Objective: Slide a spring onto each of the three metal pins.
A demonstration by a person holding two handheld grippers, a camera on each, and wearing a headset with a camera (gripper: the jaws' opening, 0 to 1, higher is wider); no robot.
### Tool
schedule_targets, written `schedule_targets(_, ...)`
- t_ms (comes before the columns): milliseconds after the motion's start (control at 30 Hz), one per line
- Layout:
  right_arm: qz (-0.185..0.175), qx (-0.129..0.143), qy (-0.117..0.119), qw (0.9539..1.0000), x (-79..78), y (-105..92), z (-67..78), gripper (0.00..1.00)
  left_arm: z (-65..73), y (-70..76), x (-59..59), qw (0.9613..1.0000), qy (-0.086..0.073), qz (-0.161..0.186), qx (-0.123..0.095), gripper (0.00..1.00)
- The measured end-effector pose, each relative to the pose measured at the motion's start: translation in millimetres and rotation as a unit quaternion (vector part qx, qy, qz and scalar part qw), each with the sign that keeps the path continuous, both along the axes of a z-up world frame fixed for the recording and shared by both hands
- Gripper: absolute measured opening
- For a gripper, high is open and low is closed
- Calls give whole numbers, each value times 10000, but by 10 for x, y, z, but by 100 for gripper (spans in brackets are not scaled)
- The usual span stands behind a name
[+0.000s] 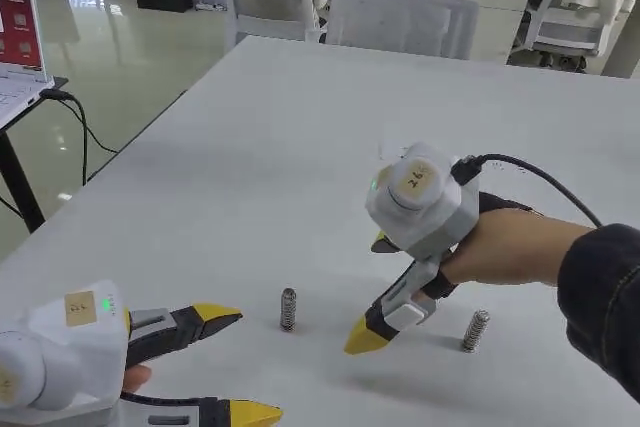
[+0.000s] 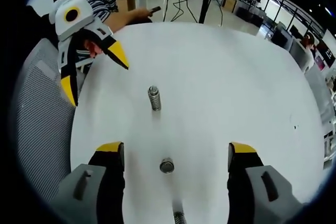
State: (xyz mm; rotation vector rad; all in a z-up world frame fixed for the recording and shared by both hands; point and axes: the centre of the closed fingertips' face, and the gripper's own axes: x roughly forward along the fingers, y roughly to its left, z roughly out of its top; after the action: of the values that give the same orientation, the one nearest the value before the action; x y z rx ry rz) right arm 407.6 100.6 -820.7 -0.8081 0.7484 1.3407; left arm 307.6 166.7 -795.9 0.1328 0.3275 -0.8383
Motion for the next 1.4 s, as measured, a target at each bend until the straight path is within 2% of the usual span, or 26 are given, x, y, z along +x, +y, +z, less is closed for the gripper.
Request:
schedule_targets(333,-418,302,-74,9986,90,-193,97,81,17,-4,30,10000,-23,-20,-8,56)
schedule_targets(567,-728,536,-92,9959,135,-340,143,82,34,-20,50,10000,-28,-45,0,56)
schedule_targets(1067,-1342,884,-107,9869,180,-740,173,83,49,-74,69,9999,-21,-111,12,56)
schedule_targets(1400,-1633,1000,-125,9814,120,-977,154,83,56,-109,82,9999,-15,-146,18,56)
